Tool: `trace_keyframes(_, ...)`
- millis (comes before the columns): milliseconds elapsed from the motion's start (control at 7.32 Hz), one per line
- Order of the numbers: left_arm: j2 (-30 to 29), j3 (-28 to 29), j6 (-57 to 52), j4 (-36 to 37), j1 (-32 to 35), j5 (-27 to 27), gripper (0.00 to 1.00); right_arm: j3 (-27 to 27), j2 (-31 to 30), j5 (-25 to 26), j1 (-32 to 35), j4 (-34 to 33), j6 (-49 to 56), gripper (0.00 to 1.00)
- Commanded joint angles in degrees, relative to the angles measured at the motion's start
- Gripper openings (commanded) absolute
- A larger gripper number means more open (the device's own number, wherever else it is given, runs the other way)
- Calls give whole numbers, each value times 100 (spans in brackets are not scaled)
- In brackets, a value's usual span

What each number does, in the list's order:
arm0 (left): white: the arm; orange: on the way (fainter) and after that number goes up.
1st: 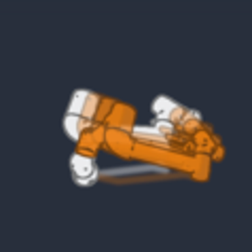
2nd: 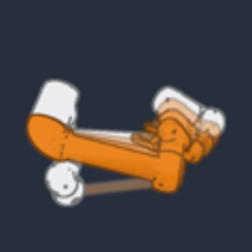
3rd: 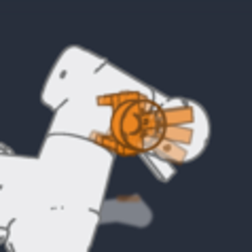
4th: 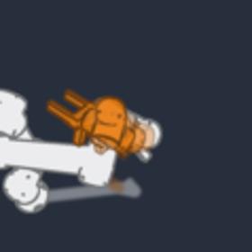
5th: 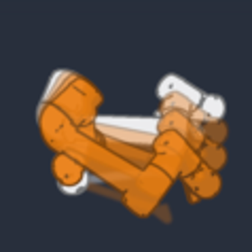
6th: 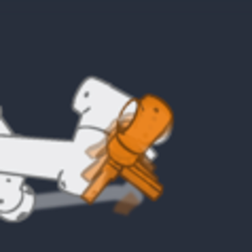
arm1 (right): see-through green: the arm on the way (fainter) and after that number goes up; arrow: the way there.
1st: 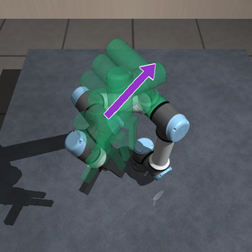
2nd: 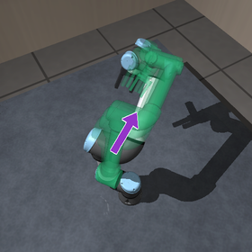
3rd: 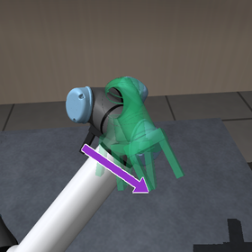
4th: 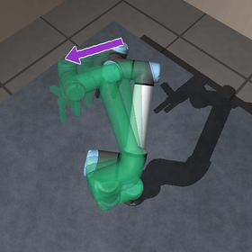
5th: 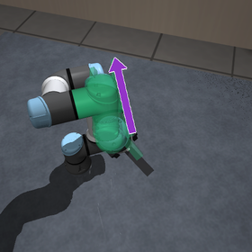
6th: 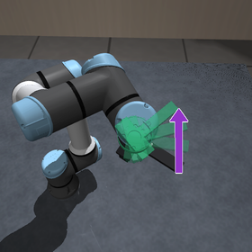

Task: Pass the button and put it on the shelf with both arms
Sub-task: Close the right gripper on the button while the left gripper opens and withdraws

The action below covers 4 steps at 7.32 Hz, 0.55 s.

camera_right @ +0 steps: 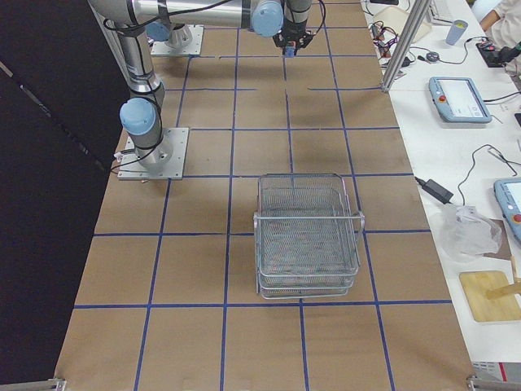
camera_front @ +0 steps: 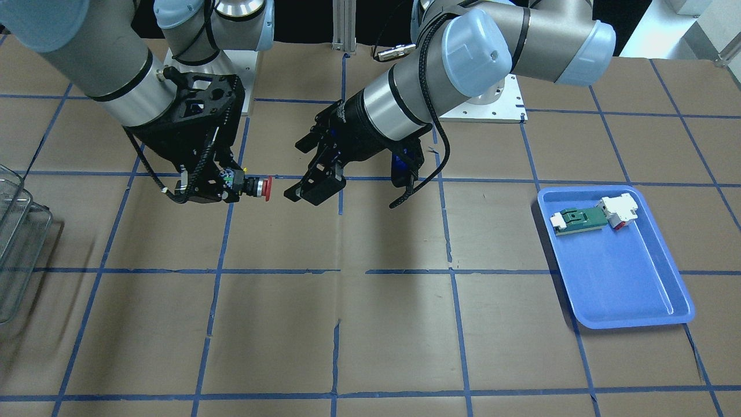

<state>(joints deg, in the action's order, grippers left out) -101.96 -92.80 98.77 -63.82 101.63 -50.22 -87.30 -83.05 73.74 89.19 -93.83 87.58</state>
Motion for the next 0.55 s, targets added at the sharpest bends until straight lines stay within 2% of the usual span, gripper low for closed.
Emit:
trace_keyframes(0,18,-10,-1403,-138,-781,-1021,100,-7,52,149,-1161,-21,571,0)
trace_keyframes(137,35,-10,-2545,-452,-1133,-1260,100,-15,218,80,-1811,31,1158,0)
trace_keyframes(273,122,8,-3861,-925,-1406,-1863,100,-7,272,131,-2366,32,1756,0)
trace_keyframes(410,271,104,-5580,-1565,-1531,-2904,100,46,420,184,-2807,-47,2563,0)
